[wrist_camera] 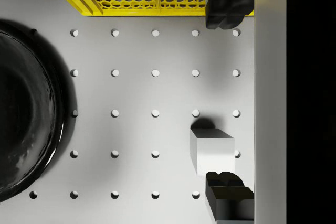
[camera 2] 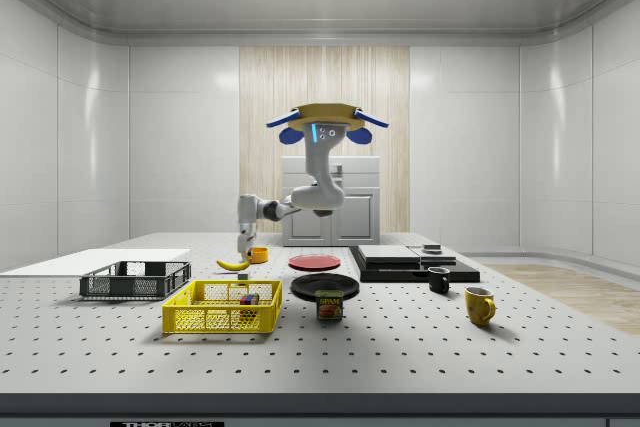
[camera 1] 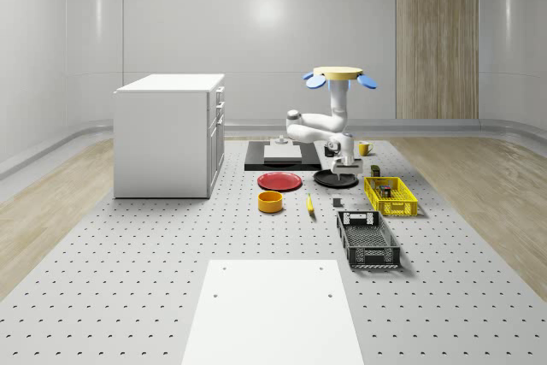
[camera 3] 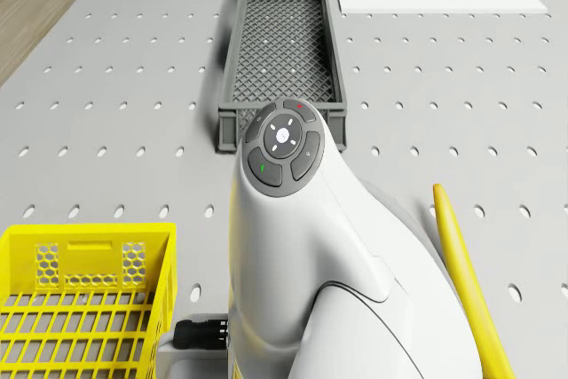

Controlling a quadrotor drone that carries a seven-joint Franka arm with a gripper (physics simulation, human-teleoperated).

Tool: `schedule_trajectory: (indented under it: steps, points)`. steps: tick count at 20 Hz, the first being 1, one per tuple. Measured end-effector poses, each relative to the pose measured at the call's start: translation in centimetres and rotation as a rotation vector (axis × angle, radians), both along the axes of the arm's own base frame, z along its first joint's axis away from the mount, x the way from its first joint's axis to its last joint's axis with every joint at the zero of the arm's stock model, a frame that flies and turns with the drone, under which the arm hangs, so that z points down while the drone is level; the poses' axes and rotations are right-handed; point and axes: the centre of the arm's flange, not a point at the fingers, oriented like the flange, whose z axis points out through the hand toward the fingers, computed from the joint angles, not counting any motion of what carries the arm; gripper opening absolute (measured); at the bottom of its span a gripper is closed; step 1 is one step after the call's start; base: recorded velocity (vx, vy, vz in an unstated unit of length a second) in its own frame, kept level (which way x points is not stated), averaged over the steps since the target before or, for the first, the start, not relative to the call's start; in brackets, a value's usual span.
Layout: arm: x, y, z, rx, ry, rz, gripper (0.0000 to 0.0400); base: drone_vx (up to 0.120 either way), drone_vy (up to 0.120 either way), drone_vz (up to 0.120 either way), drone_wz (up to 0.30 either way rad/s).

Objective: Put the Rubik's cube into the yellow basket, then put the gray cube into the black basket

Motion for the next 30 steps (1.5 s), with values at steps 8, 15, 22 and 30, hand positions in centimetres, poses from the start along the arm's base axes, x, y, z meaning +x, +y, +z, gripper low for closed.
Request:
schedule_trajectory:
  steps: [8,15,22,30]
  points:
    - [0.0,0.0,0.0,0.0,0.0,0.0,0.04,0.03,-0.12,0.0,0.0]
    - [0.0,0.0,0.0,0.0,0.0,0.0,0.04,0.0,-0.051,-0.011,0.0]
    - [0.0,0.0,0.0,0.0,0.0,0.0,0.04,0.0,0.0,-0.12,0.0]
    - [0.48,0.0,0.0,0.0,0.0,0.0,0.04,0.0,0.0,-0.07,0.0]
